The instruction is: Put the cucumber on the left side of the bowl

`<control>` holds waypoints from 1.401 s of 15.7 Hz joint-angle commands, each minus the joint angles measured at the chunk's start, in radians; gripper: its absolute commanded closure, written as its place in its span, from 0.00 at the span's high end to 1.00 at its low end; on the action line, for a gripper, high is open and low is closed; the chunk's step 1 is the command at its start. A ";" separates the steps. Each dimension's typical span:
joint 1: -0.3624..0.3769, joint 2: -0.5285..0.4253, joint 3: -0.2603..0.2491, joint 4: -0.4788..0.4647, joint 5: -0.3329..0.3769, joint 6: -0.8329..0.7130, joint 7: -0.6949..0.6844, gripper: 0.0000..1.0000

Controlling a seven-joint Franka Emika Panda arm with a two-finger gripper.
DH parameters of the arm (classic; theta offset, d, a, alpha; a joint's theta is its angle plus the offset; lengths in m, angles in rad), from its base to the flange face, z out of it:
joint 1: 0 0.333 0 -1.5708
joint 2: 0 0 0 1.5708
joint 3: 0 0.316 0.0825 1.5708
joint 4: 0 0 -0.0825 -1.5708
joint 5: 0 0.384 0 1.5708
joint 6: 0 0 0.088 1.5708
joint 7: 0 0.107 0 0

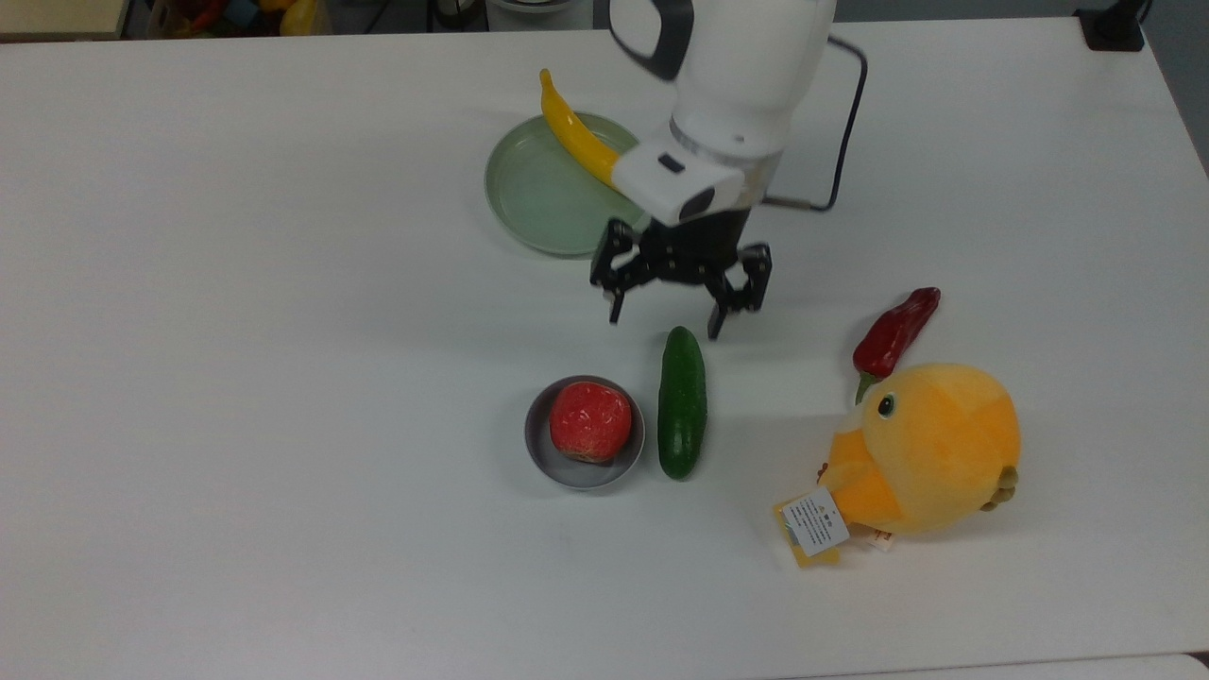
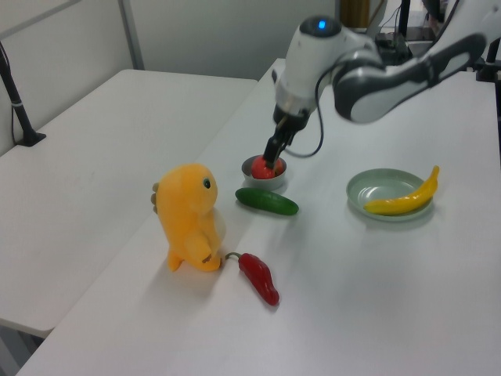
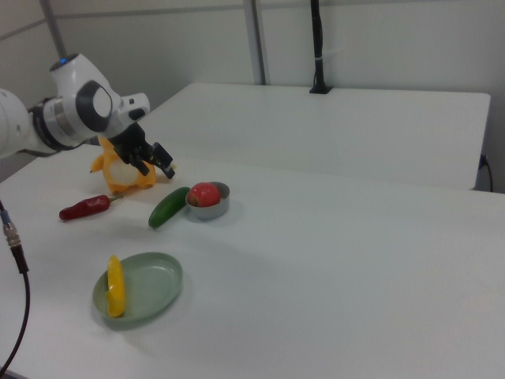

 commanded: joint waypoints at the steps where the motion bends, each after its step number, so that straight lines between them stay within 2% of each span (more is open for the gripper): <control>1: -0.009 -0.164 0.001 -0.115 0.082 -0.151 -0.114 1.00; 4: -0.015 -0.276 -0.022 -0.159 0.154 -0.277 -0.154 1.00; 5: -0.015 -0.323 -0.049 -0.199 0.199 -0.274 -0.195 1.00; 7: -0.015 -0.398 -0.123 -0.238 0.339 -0.274 -0.276 1.00; 9: -0.017 -0.429 -0.180 -0.244 0.402 -0.274 -0.317 1.00; 14: -0.055 -0.448 -0.200 -0.238 0.410 -0.235 -0.344 1.00; 16: -0.054 -0.472 -0.235 -0.239 0.442 -0.240 -0.349 1.00; 22: -0.052 -0.466 -0.229 -0.249 0.455 -0.271 -0.392 1.00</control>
